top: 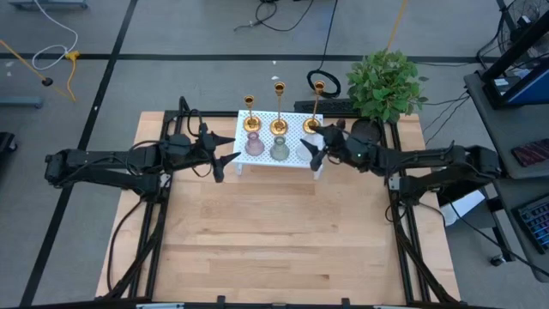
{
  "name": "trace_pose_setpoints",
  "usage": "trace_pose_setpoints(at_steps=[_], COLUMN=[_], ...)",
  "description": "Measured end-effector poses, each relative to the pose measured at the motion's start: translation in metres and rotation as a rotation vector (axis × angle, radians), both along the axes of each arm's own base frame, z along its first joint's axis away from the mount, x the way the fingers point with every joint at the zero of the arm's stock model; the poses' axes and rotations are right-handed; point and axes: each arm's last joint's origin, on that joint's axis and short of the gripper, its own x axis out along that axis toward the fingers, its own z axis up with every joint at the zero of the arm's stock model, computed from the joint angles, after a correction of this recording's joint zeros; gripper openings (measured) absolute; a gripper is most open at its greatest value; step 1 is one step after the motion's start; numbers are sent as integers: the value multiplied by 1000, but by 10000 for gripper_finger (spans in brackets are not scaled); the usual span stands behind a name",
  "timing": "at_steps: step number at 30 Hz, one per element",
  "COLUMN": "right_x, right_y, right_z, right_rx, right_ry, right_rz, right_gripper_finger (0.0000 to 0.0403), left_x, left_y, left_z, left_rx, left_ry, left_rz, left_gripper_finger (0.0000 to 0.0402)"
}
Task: Pick & Place candle stick holders
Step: Return to Home Position
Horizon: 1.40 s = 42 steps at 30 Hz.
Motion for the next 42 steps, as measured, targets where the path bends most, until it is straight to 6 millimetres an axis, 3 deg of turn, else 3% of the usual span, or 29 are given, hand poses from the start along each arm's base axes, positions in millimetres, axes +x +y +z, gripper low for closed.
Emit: trace_pose_setpoints(at_steps=[10, 17, 25, 29, 35, 42], right_x=[-16, -33, -52, -62, -73, -87], right_y=[20, 37, 46, 50, 54, 54], right_z=[23, 33, 30, 30, 30, 2], right_rx=[-133, -163, -142, -125, -72, -73], right_ry=[-9, 20, 131, 170, 123, 89], right_rz=[82, 154, 203, 269, 414, 413], right_gripper_finger=[251, 203, 78, 12, 3, 1], left_x=[-9, -32, -63, -81, -108, -122], left_y=[-8, -19, -22, -22, -23, -23], left_z=[9, 25, 31, 31, 25, -1], left_rx=[78, 105, 104, 84, 31, -9], left_ry=[-26, -115, -135, -139, -145, -187], left_rz=[-51, -106, -117, -114, -106, -101], left_gripper_finger=[221, 124, 8, 8, 6, 6])
